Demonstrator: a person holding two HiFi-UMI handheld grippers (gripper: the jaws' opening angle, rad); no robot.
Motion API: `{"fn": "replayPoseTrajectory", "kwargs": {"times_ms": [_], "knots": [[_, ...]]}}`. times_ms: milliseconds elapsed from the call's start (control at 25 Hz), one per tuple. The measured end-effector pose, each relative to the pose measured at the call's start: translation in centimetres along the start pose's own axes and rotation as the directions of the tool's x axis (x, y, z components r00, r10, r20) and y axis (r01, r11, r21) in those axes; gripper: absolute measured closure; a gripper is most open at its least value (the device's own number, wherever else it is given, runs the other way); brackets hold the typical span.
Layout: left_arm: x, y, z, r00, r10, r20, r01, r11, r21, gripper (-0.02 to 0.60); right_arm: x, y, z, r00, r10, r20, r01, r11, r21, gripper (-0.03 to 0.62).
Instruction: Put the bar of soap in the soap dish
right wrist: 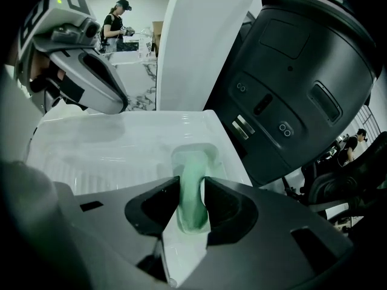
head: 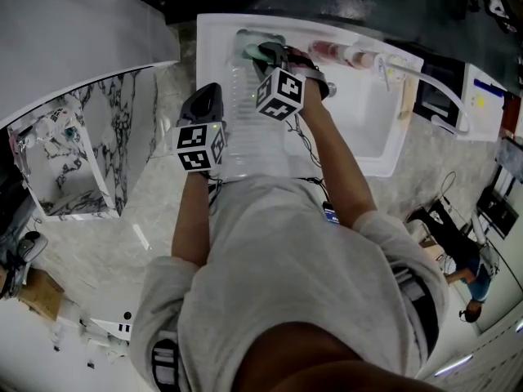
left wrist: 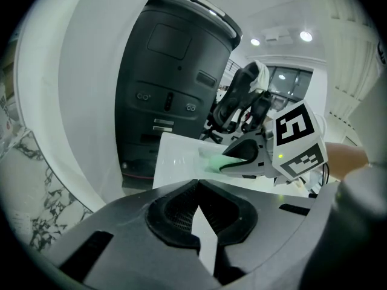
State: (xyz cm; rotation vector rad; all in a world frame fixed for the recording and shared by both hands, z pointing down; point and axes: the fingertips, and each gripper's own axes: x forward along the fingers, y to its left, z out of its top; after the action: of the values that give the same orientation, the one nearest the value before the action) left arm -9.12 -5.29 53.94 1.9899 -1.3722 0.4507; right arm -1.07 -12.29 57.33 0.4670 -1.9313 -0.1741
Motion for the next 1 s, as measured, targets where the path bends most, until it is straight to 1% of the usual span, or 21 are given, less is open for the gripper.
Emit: {"fn": "replayPoseTrajectory", "kwargs": {"times_ms": [160, 360, 560, 1000], "knots": [[0.1, -0.4, -0.1, 1.000, -0.007, -0.003, 0.007, 1.000, -0.002, 0.563, -0.2, -0.5, -0.1, 1.000, -0.013, 0.003, 0.013, 1.000, 0.003, 0.473], [0.1, -0.7, -0.5, 1.000, -0.013, -0.010, 0.013, 1.000, -0.008, 0.563, -0.5, -0.5, -0.2, 1.000, -0.010, 0.000, 0.010, 1.000, 0.000, 0.473], [0.1, -0.4, -0.5, 1.000, -0.013, -0.008, 0.013, 1.000, -0.013, 0.563, -0.7, 0.1, 0.0, 1.000, -0.010, -0.015, 0.009, 1.000, -0.013, 0.477], [0.0, -0.2, -0.7, 1.000, -0.021, -0.011, 0.020, 1.000, -0.019, 0.563, -1.7, 0.4, -0.7, 0.998, -0.018, -0.056, 0.018, 1.000, 0.005, 0.484]]}}
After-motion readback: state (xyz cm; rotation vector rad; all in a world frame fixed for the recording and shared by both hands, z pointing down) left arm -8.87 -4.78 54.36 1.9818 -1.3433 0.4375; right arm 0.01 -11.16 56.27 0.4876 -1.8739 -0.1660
